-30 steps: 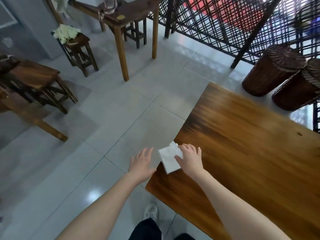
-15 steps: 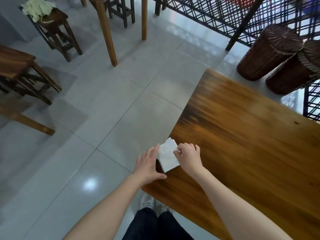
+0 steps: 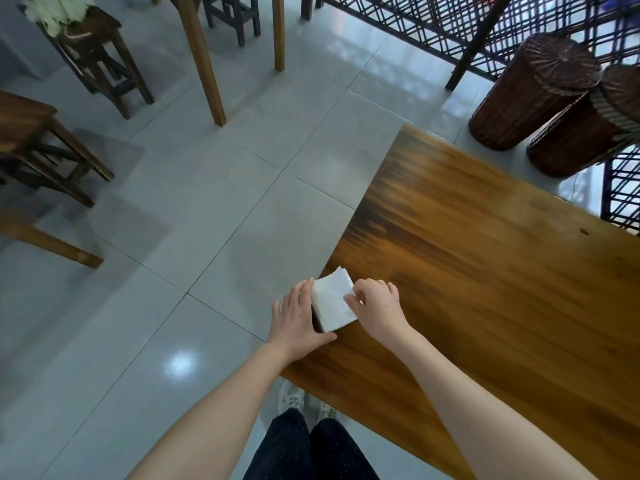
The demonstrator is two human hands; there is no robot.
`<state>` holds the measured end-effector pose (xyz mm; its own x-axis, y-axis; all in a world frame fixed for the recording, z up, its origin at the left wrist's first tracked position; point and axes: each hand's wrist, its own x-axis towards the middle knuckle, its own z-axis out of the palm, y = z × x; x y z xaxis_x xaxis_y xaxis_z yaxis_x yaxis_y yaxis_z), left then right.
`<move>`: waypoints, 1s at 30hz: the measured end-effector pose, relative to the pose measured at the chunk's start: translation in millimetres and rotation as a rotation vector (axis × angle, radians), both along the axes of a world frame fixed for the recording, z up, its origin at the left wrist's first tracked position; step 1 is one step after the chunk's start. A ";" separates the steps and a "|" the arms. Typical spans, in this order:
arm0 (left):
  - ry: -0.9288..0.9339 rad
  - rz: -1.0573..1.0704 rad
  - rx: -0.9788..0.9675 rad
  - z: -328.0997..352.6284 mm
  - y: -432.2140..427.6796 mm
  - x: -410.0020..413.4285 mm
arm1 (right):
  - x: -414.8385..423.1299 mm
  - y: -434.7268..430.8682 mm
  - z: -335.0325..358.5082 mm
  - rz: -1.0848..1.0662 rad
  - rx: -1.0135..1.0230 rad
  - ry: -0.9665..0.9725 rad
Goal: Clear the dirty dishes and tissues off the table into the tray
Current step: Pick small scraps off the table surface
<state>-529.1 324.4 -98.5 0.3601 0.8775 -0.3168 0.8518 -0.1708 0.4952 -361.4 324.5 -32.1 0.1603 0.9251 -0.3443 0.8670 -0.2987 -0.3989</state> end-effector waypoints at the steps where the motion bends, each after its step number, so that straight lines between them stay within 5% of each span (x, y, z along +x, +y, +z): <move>1: -0.010 0.004 0.009 -0.7 0.3 0.4 | 2.1 -1.0 1.6 -0.007 0.002 0.006; 30: 0.031 0.003 0.025 5.2 3.7 17.3 | 64.4 -58.1 73.6 -0.245 0.459 0.110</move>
